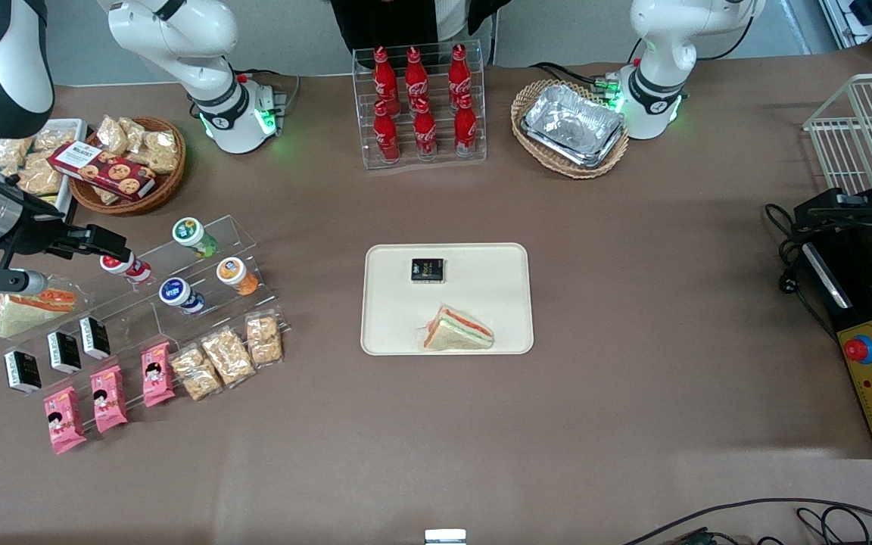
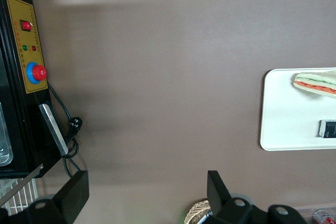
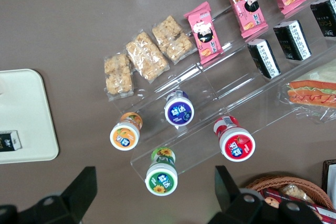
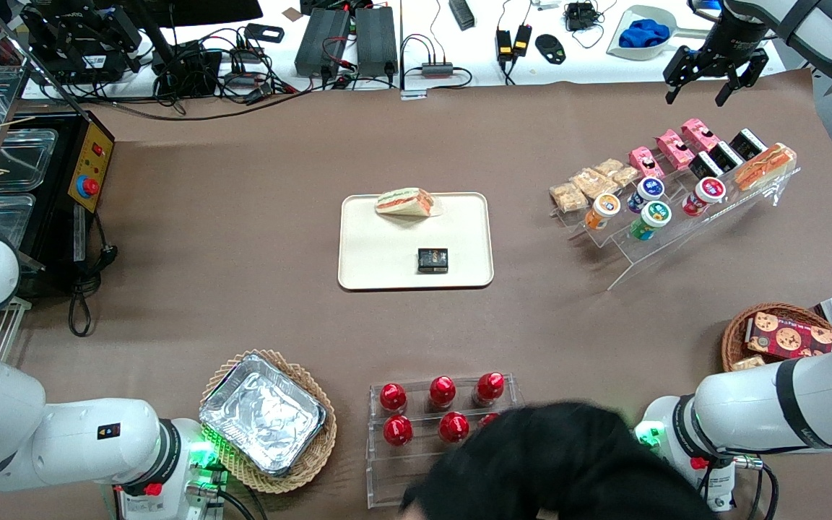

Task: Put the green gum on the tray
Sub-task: 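Move the right gripper over the green-labelled yogurt bottle on the rack, then lower the right gripper and close it around the green bottle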

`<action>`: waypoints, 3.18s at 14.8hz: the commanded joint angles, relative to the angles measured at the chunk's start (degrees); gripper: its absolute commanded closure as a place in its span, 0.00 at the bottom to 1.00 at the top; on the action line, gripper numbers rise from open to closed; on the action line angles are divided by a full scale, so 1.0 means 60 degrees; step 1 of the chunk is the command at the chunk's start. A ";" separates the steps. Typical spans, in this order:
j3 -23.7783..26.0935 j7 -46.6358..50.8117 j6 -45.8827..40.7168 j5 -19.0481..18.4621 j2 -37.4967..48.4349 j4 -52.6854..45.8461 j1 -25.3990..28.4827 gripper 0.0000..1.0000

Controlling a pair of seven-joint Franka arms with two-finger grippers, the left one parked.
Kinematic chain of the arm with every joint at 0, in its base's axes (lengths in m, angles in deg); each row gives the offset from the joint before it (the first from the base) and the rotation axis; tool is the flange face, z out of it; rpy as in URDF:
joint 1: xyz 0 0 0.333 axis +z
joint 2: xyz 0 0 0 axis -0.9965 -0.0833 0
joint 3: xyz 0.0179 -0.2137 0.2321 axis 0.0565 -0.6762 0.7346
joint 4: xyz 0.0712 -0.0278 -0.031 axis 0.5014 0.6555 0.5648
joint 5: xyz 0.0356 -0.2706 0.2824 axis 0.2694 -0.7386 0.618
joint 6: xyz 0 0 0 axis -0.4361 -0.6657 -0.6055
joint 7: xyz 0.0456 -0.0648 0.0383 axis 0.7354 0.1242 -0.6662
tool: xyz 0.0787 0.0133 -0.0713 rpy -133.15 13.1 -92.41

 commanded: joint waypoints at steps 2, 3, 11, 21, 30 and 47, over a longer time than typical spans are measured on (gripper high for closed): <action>0.0048 -0.0089 -0.0381 0.0223 0.0006 -0.0185 0.0120 0.00; 0.0048 -0.0104 -0.0367 0.0209 0.0006 -0.0186 0.0178 0.00; 0.0077 -0.0221 0.0335 0.0472 0.2533 0.2707 0.0443 0.00; -0.0275 -0.1188 0.1537 0.0472 0.4826 0.5630 0.0355 0.00; -0.0245 -0.1421 0.3586 0.0487 0.3859 0.6594 0.0443 0.00; -0.0172 -0.1437 0.5449 0.1088 0.3038 0.8046 0.0808 0.00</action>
